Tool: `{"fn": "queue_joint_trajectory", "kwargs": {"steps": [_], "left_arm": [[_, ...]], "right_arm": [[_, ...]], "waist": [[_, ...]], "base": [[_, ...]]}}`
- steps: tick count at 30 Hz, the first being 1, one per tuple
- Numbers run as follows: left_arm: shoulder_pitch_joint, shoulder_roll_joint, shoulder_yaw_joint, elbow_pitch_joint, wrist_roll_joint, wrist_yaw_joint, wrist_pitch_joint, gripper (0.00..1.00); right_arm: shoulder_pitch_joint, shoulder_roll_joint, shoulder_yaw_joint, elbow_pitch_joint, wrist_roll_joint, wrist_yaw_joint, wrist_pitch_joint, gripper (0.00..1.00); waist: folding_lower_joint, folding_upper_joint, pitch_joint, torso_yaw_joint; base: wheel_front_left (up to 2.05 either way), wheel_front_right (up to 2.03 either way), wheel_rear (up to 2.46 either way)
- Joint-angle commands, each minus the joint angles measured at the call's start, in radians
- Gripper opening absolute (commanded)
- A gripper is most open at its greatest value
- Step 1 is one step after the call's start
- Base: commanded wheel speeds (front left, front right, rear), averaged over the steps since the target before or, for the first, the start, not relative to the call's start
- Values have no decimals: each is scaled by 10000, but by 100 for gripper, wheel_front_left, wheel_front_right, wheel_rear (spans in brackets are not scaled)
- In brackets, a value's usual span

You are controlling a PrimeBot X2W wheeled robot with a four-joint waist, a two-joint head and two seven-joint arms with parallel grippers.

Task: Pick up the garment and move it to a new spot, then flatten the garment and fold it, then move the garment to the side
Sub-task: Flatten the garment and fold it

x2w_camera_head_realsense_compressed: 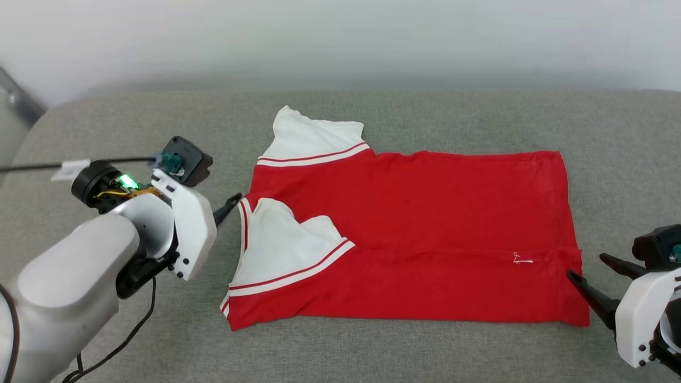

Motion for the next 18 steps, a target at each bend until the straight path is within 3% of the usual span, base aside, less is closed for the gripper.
{"fn": "queue_joint_trajectory", "kwargs": {"steps": [1,10,18], "left_arm": [[-154,50,-48,-119,-206,-90,477,100],[-522,254,-656,-1147,-2381,-308,5170,100],[-368,177,-1315,-1193,-2716,-292,7018,100]], "right_arm": [[132,85,-42,-60,-54,-11,24,100],[372,275,-163,-369,-225,-11,329,100],[176,492,-28,-573,-333,-11,624,100]], "waist": [[0,-1,-138,41],[0,-1,-327,-20],[0,-1,-95,-279]], "base": [[0,0,0],[0,0,0],[0,0,0]]}}
